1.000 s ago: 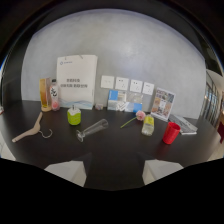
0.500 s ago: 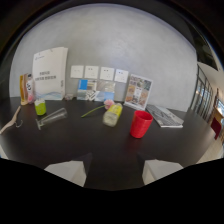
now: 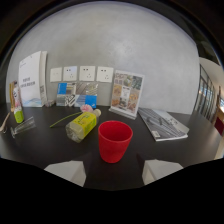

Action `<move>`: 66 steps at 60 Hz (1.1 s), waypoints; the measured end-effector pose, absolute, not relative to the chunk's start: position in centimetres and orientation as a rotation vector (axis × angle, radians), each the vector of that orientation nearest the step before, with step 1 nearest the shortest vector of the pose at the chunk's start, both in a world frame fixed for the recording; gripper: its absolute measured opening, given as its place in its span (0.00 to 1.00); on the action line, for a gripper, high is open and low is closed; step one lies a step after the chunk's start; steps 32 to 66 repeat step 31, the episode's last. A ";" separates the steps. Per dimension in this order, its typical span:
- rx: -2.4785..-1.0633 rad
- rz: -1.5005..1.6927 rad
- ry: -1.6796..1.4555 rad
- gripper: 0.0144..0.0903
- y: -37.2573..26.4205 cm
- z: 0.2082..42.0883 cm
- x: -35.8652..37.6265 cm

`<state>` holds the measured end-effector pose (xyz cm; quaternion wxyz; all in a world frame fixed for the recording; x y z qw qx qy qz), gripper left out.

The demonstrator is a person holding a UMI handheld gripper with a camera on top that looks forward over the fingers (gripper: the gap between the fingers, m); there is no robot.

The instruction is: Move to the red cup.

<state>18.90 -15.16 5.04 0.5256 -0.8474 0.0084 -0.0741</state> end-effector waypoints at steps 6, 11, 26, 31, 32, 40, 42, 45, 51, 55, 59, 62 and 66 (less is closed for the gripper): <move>-2.033 -0.152 0.009 0.93 -14.2 4.7 18.9; -2.031 -0.139 0.004 0.93 -13.8 4.6 19.0; -2.030 -0.132 -0.010 0.93 -13.6 4.5 19.2; -2.029 -0.129 -0.015 0.93 -13.7 4.6 19.1; -2.029 -0.129 -0.015 0.93 -13.7 4.6 19.1; -2.029 -0.129 -0.015 0.93 -13.7 4.6 19.1; -2.029 -0.129 -0.015 0.93 -13.7 4.6 19.1; -2.029 -0.129 -0.015 0.93 -13.7 4.6 19.1; -2.029 -0.129 -0.015 0.93 -13.7 4.6 19.1; -2.029 -0.129 -0.015 0.93 -13.7 4.6 19.1; -2.029 -0.129 -0.015 0.93 -13.7 4.6 19.1; -2.029 -0.129 -0.015 0.93 -13.7 4.6 19.1; -2.029 -0.129 -0.015 0.93 -13.7 4.6 19.1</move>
